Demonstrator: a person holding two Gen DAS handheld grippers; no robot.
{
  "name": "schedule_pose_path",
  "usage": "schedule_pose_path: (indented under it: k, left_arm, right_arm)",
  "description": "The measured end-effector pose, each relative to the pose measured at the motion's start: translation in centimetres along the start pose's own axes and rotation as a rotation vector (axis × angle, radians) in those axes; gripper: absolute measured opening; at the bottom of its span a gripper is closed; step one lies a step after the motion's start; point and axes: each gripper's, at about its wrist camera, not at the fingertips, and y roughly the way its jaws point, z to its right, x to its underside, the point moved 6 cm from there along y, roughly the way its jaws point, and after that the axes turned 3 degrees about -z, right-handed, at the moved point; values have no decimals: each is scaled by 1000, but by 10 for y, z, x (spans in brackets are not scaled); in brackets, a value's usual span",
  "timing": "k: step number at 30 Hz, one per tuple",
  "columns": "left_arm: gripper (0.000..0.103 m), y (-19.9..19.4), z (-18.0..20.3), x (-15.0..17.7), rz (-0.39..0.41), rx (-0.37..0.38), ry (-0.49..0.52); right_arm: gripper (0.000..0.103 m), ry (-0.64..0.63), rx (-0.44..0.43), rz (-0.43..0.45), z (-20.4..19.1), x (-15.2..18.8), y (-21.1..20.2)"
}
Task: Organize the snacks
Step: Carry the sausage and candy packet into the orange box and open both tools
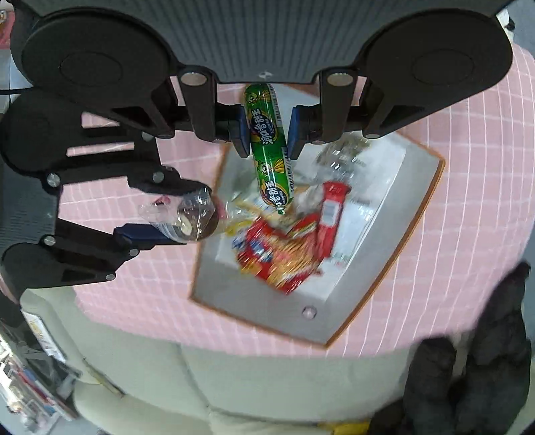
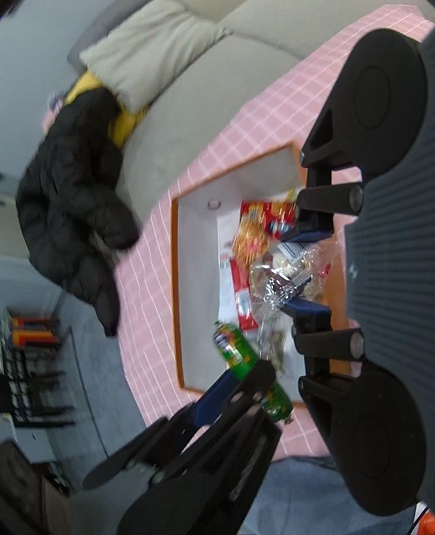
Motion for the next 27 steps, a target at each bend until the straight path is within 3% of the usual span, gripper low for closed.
schedule_pose_path:
  k: [8,14,27]
  left_arm:
    - [26,49,-33,-1,-133,0,27]
    - [25,77,-43,1,-194,27,19]
    - [24,116,-50,6,-269,23,21]
  right_arm:
    - [31,-46,-165,-195,-30,-8,64]
    - [31,-52,-219,-300,-39,4,101]
    - [32,-76,-245,-388,-40,12,142]
